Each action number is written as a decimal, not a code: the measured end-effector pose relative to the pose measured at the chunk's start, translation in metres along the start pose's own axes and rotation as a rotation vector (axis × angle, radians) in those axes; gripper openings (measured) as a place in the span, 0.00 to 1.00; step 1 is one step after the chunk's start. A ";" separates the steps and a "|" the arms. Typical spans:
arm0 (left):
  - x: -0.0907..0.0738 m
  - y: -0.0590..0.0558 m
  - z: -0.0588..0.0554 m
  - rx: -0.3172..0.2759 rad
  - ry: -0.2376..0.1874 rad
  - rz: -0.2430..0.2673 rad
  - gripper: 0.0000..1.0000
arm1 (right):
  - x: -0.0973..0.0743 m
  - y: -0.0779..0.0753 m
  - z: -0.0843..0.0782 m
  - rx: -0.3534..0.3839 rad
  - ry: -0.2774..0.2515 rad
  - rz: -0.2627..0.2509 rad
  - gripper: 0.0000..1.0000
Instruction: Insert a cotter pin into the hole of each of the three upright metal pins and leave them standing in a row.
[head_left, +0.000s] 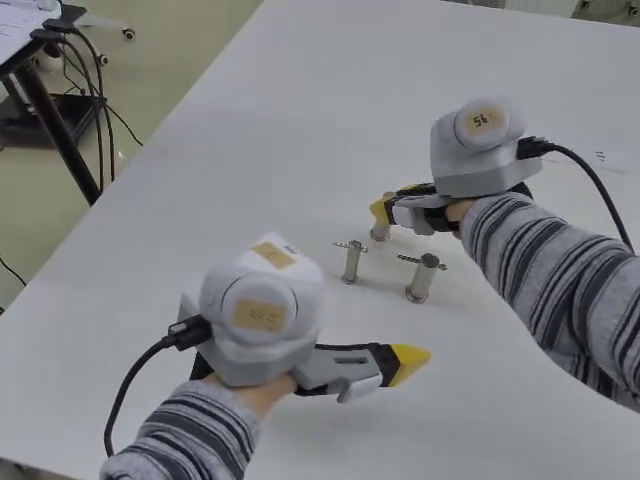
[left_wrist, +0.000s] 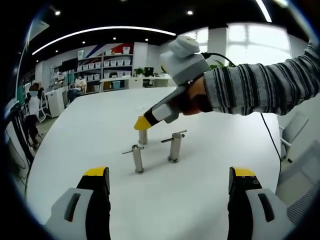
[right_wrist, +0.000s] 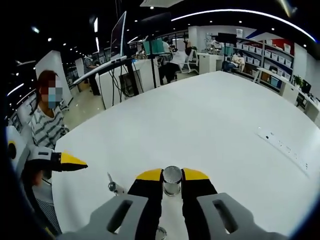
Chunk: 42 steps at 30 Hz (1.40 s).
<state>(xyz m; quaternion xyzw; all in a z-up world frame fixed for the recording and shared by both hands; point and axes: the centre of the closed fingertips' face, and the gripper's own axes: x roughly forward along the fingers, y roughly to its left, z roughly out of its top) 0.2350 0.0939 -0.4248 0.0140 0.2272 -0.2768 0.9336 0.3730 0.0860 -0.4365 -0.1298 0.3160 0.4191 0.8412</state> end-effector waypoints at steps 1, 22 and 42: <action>0.000 0.000 0.001 -0.003 -0.003 -0.002 0.98 | -0.006 -0.005 -0.004 -0.001 0.010 -0.015 0.09; 0.000 -0.005 0.001 0.021 -0.004 -0.016 0.98 | -0.084 -0.052 -0.069 0.066 0.065 -0.149 0.09; 0.001 -0.011 -0.002 0.054 0.009 -0.033 0.98 | -0.125 -0.014 -0.116 0.113 0.075 -0.148 0.09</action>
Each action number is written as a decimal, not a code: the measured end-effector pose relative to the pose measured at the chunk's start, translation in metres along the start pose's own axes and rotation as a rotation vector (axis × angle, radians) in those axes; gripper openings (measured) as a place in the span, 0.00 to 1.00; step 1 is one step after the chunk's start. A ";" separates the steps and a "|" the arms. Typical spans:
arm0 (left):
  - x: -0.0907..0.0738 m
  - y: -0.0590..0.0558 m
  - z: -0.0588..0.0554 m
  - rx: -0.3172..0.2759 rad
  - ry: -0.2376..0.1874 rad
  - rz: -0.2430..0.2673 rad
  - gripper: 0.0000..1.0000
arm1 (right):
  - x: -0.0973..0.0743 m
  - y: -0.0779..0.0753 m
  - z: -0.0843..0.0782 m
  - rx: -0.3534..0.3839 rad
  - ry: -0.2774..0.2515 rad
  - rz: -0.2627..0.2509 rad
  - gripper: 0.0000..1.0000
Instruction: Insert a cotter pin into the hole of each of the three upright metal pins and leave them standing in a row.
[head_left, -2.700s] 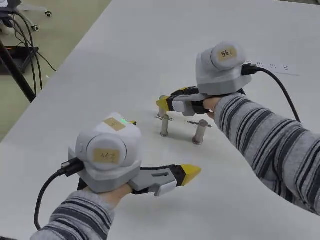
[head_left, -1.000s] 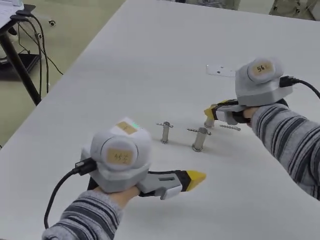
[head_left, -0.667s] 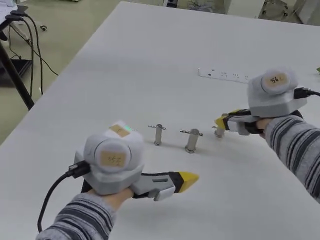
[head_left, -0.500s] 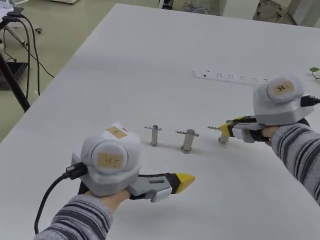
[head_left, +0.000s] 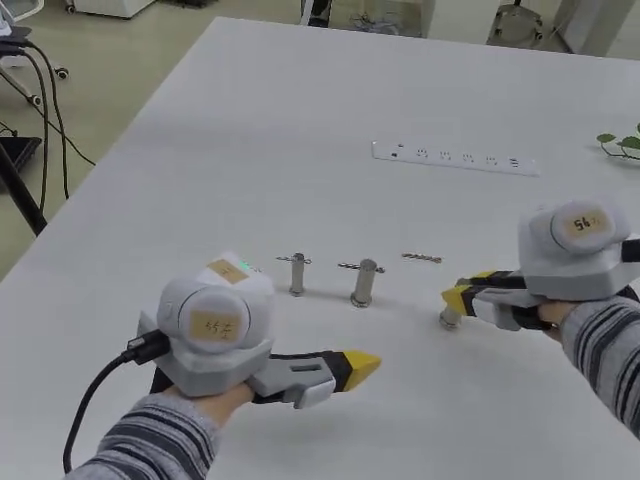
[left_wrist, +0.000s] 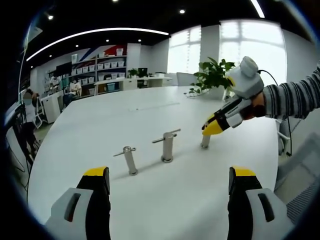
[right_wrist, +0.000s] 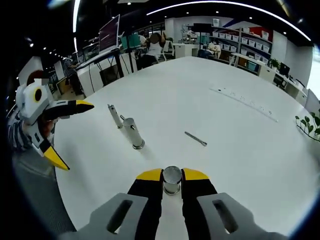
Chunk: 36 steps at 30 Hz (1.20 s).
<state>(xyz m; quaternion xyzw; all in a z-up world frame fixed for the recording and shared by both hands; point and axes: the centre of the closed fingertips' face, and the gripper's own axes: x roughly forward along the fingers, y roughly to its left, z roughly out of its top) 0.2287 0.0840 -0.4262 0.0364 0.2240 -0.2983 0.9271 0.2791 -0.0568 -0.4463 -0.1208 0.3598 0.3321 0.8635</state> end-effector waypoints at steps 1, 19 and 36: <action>0.000 0.000 0.000 0.001 0.000 -0.002 0.98 | -0.002 0.003 -0.002 0.000 -0.001 0.004 0.09; 0.001 -0.004 0.004 0.016 -0.010 -0.013 0.98 | -0.007 0.051 -0.008 -0.031 -0.020 0.066 0.09; 0.004 -0.007 0.007 0.023 -0.018 -0.025 0.98 | 0.008 0.067 -0.005 -0.037 -0.042 0.065 0.09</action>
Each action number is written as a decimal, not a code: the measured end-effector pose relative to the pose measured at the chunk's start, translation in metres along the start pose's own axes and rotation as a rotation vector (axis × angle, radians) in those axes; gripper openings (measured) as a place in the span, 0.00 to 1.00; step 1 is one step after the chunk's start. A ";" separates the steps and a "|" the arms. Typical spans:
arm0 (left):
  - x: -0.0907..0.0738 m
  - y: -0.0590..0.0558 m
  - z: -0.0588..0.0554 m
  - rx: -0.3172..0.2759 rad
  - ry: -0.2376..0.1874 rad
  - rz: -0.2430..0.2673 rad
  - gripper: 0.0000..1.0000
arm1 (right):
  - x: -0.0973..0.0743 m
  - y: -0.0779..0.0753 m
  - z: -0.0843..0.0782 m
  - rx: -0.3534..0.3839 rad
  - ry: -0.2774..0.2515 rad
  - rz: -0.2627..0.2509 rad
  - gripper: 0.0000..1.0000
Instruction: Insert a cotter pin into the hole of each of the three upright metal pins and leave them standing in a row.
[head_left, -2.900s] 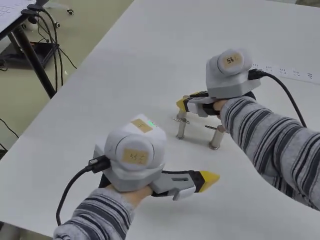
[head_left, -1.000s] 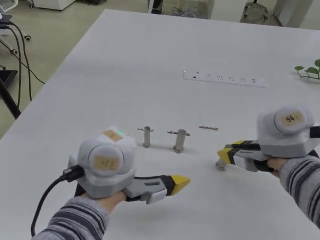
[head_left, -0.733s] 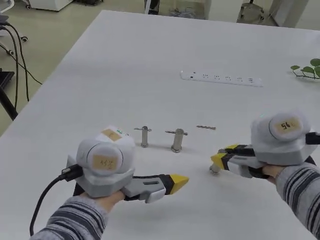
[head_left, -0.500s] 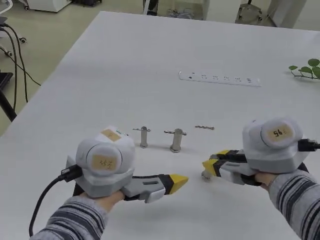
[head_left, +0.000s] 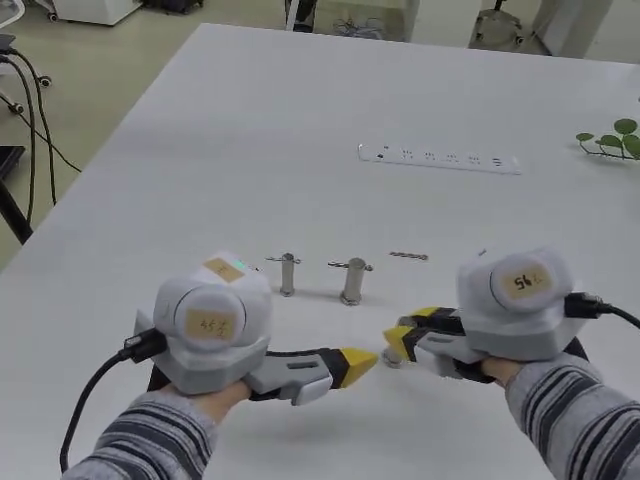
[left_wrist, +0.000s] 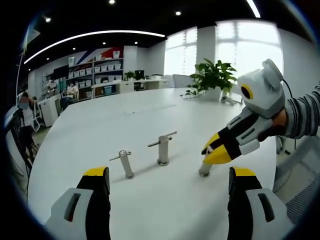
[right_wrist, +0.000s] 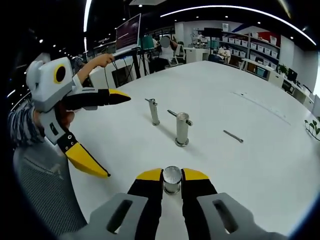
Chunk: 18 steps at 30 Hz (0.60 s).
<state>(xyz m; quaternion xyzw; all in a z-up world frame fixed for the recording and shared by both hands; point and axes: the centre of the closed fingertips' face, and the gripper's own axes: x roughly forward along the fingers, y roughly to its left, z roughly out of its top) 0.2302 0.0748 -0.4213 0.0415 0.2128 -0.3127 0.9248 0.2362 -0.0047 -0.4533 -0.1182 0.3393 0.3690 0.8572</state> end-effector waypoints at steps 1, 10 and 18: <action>0.000 -0.001 0.000 0.003 0.002 -0.001 0.98 | 0.000 0.000 0.000 0.001 -0.001 -0.002 0.09; 0.002 -0.003 -0.001 0.021 0.006 -0.006 0.98 | 0.000 0.002 -0.002 0.037 -0.003 -0.056 0.09; 0.002 -0.004 -0.002 0.024 0.013 -0.008 0.98 | 0.000 0.003 -0.004 0.082 -0.016 -0.073 0.10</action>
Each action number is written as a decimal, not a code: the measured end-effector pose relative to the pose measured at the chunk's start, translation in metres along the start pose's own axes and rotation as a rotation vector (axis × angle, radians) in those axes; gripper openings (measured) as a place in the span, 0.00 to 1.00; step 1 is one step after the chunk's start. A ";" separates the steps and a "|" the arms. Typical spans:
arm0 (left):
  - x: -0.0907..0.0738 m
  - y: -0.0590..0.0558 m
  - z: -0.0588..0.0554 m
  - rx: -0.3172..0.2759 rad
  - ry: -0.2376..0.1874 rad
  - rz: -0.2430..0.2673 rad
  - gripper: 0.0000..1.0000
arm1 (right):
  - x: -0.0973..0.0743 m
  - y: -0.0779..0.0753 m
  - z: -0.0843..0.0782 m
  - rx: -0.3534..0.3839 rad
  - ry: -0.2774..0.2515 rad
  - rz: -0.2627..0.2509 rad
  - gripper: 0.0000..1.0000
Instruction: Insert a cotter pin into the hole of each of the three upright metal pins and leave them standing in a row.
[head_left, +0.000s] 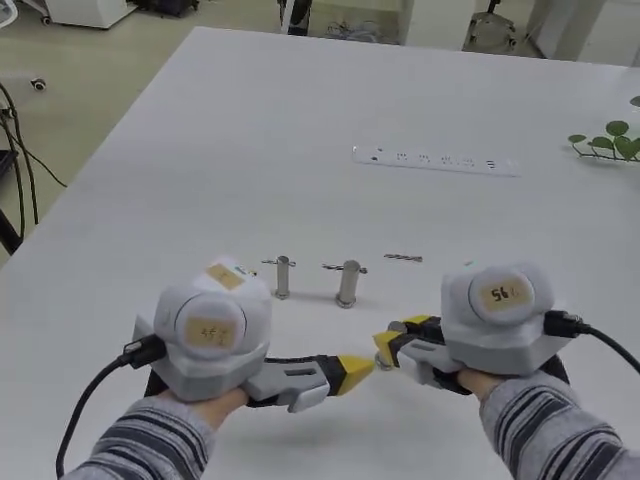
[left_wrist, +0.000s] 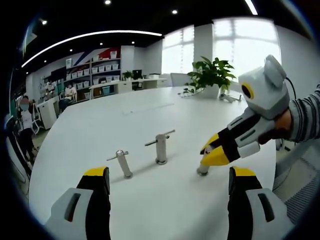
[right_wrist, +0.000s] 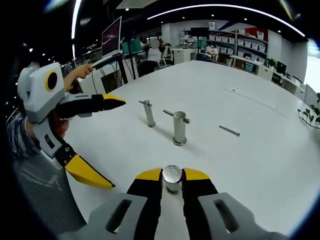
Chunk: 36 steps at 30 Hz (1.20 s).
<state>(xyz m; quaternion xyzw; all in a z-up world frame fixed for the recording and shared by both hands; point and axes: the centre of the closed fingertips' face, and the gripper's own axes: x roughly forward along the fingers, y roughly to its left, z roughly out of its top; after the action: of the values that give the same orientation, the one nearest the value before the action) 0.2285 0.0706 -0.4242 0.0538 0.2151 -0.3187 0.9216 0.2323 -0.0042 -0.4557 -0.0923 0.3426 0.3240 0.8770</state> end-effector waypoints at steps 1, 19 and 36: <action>0.000 -0.001 0.000 0.001 0.001 -0.001 0.98 | 0.000 0.001 -0.002 -0.012 0.006 0.009 0.11; 0.000 -0.004 0.000 0.005 -0.008 -0.006 0.99 | -0.038 0.006 0.006 -0.019 -0.059 0.153 0.33; -0.001 -0.005 0.001 -0.009 -0.013 -0.009 0.99 | -0.050 -0.037 0.042 -0.065 -0.053 0.195 0.30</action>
<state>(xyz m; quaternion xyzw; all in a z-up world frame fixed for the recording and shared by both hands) 0.2255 0.0667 -0.4226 0.0467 0.2105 -0.3221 0.9218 0.2510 -0.0422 -0.3940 -0.0785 0.3158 0.4210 0.8467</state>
